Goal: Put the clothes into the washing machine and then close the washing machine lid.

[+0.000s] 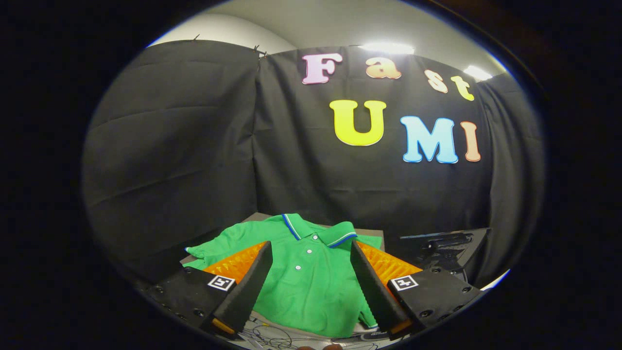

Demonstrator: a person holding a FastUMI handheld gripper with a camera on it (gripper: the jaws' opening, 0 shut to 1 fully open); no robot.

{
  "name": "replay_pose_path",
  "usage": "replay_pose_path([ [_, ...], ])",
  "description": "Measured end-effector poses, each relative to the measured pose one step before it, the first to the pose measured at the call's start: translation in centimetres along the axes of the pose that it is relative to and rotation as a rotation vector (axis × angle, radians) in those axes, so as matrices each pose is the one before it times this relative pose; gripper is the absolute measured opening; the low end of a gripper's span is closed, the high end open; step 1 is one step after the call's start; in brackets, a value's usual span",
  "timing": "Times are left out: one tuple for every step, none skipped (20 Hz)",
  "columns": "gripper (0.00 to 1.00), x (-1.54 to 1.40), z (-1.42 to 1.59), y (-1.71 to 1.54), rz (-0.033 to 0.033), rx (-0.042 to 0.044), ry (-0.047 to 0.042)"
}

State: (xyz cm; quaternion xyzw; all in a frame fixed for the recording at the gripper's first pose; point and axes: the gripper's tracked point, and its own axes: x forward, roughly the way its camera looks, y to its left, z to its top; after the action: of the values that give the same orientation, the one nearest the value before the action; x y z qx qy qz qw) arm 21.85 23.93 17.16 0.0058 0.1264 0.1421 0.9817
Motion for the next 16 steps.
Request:
replay_pose_path([
  [1.0,0.889,-0.055,0.456,-0.00249,0.0001,0.02329],
  [1.0,0.915,-0.051,0.392,-0.00234,-0.0003,0.03113],
  [1.0,1.124,0.024,0.473,0.00061,0.00814,0.02414],
  [1.0,0.933,-0.281,0.338,-0.00487,0.01128,0.03916],
  [1.0,0.856,-0.346,0.396,0.00108,0.01604,0.03493],
  [1.0,0.807,-0.322,0.291,-0.00049,0.01106,0.0381],
  [1.0,0.778,-0.386,0.237,-0.00134,0.00823,0.03902],
  [1.0,0.887,-0.287,0.099,-0.00212,0.00045,0.03258],
  [1.0,0.702,-0.508,0.099,-0.00679,-0.00623,0.03348],
  [1.0,0.475,-0.422,-0.172,-0.00854,-0.00434,0.02703],
  [1.0,0.688,-0.466,-0.013,-0.0058,0.00463,0.02723],
  [1.0,0.548,-0.435,-0.007,0.00189,0.01807,0.0276],
  [1.0,0.411,-0.485,0.047,-0.00148,0.02018,0.02573],
  [0.99,0.371,-0.277,-0.122,-0.00495,0.01504,0.02026],
  [0.99,0.256,-0.279,-0.113,-0.006,0.00604,0.01679],
  [0.99,0.341,-0.351,-0.16,-0.01046,-0.00098,0.01552],
])
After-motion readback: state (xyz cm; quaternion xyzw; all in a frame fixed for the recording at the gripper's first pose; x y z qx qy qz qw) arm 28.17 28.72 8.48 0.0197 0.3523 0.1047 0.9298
